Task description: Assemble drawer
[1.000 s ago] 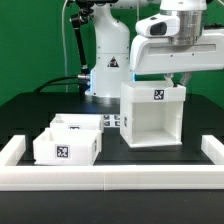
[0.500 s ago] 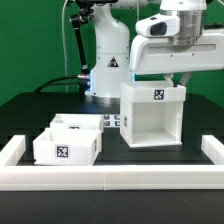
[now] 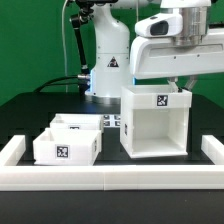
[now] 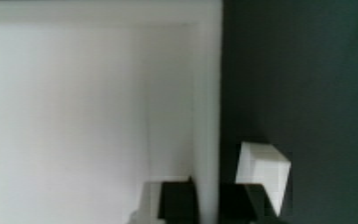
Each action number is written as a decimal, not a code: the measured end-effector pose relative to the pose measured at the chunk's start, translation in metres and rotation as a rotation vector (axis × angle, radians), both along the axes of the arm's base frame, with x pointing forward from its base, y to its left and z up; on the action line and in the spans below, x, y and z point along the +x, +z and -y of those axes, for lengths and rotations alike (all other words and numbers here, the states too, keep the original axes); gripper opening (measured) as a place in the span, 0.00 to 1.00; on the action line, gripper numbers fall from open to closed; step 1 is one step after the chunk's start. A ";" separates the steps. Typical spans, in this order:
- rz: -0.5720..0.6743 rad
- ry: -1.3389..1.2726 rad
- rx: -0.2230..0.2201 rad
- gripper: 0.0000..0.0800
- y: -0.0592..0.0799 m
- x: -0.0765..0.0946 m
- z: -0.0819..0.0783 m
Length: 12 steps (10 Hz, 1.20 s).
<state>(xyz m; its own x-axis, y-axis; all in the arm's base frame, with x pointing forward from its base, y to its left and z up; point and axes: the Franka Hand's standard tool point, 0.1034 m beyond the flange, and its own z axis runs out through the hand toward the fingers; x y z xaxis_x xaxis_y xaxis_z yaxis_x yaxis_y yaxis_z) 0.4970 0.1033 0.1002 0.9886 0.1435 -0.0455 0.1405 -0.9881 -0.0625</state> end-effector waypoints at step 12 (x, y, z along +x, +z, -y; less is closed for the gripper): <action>0.076 -0.013 0.019 0.05 0.000 0.042 0.004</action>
Offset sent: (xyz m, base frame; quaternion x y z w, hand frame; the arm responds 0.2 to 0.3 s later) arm 0.0196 -0.0013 -0.0075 -0.0107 0.0171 -0.0043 0.9998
